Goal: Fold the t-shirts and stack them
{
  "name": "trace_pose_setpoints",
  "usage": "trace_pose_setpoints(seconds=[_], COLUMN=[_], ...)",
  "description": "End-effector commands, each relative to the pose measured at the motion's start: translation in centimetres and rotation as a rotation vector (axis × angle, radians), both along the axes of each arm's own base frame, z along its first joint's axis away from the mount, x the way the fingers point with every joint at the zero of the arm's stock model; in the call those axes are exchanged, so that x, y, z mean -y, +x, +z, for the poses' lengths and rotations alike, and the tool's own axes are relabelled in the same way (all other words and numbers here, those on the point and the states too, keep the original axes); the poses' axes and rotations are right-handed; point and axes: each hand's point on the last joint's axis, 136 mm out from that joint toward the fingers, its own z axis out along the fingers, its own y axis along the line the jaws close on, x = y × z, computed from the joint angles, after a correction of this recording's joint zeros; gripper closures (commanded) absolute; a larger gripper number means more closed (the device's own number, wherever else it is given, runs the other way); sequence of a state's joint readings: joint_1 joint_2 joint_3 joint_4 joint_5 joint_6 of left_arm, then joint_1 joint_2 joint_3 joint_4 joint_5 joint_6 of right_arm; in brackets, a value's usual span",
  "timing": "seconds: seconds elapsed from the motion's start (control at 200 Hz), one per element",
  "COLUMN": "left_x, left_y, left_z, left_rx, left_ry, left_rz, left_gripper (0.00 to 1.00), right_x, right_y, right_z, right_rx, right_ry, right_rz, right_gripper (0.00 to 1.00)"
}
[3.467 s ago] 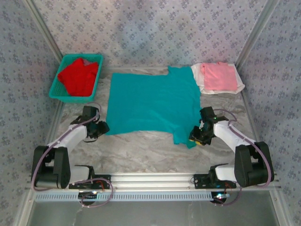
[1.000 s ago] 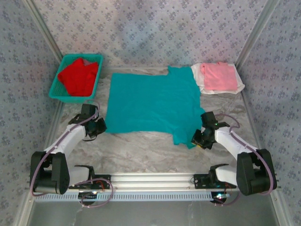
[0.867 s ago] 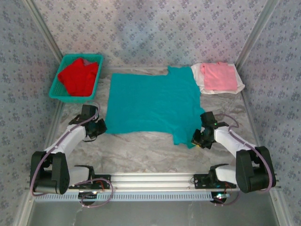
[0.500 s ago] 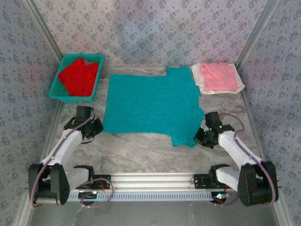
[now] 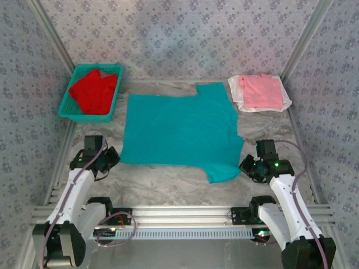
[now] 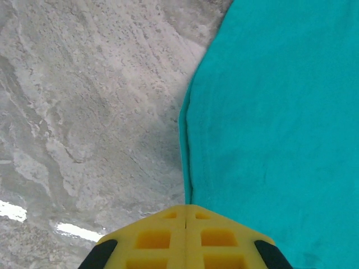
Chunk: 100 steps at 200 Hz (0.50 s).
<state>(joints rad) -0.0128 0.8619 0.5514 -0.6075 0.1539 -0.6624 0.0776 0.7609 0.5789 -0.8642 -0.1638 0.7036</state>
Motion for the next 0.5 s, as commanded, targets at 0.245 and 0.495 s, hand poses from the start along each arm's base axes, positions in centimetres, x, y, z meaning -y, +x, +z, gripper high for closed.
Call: trace_pose_setpoints(seconds=[0.245,0.495], left_x=[0.2,0.1], left_y=[0.5,5.4], left_z=[0.8,3.9], left_rx=[0.017,0.095], left_ry=[-0.028,-0.01], left_rz=[0.006,-0.029], left_gripper=[1.0,1.0], right_x=[0.1,-0.1], right_y=[1.6,6.6], right_z=[2.4,5.5], right_rx=[0.058,0.15], right_ry=[0.01,-0.001], right_rz=[-0.023,0.007], right_gripper=[1.0,1.0])
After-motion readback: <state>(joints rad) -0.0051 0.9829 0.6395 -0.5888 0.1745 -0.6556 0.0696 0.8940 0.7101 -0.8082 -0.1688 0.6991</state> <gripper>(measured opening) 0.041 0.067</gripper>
